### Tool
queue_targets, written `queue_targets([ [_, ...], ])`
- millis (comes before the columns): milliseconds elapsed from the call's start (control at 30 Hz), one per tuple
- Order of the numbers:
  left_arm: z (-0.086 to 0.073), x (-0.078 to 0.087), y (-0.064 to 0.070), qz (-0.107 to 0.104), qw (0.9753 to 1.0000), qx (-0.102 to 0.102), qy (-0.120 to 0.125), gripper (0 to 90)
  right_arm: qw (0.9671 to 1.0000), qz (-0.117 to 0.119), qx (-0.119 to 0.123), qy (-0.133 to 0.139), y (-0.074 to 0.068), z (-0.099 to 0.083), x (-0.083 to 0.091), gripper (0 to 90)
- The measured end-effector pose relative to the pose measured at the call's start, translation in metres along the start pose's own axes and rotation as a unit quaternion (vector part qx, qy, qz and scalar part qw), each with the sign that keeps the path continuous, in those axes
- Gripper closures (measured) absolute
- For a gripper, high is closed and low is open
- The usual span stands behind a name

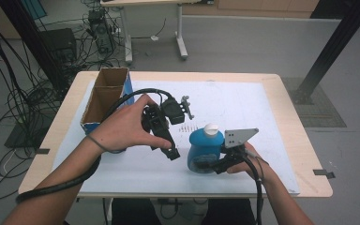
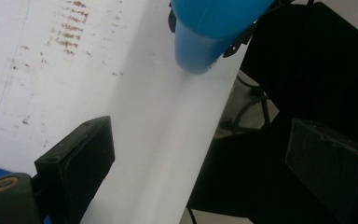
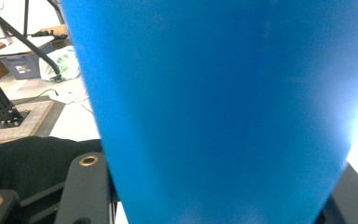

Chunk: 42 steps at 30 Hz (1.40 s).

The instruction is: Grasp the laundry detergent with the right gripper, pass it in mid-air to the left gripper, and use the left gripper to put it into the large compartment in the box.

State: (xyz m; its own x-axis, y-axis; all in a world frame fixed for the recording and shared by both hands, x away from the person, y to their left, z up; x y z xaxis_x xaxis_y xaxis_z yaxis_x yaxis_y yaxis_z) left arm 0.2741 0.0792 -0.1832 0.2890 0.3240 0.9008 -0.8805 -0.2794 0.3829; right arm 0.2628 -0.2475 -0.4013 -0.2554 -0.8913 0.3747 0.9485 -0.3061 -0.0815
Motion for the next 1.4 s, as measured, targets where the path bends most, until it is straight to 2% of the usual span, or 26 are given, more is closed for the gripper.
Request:
queue_targets([
  [367, 0.015, -0.001, 0.008, -0.006, 0.999, -0.029, -0.034, 8.2, 0.9994, 0.029, 0.017, -0.011, -0.002, 0.008, -0.014, 41.9],
  [433, 0.016, -0.002, 0.009, -0.008, 0.9989, -0.03, -0.034, 8.2, 0.9992, 0.032, 0.02, -0.012, -0.002, 0.009, -0.016, 41.9],
  [467, 0.018, -0.002, 0.009, -0.008, 0.9985, -0.035, -0.041, 8.2, 0.9992, 0.031, 0.021, -0.012, -0.003, 0.01, -0.017, 41.9],
  [900, 0.033, -0.003, 0.015, -0.006, 0.9967, -0.049, -0.064, 8.1, 0.9985, 0.044, 0.031, -0.011, -0.008, 0.015, -0.029, 42.0],
  [1400, 0.043, -0.007, 0.02, -0.006, 0.995, -0.062, -0.078, 7.9, 0.9982, 0.048, 0.034, -0.01, -0.012, 0.021, -0.039, 42.0],
])
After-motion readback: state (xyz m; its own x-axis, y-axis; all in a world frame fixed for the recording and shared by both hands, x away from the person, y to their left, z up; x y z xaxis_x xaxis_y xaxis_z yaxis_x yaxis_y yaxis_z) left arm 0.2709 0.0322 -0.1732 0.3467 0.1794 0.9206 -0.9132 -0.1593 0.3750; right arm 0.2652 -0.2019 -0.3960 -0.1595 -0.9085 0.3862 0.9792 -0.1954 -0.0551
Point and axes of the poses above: each handheld gripper's, and its own axes: x roughly backward along the jaws, z roughly out of its top, y roughly to its right, the point moved 6 cm from there along -x, roughly forward along the jaws, and after that the axes turned 14 degrees about -z, right-handed, at the moved point
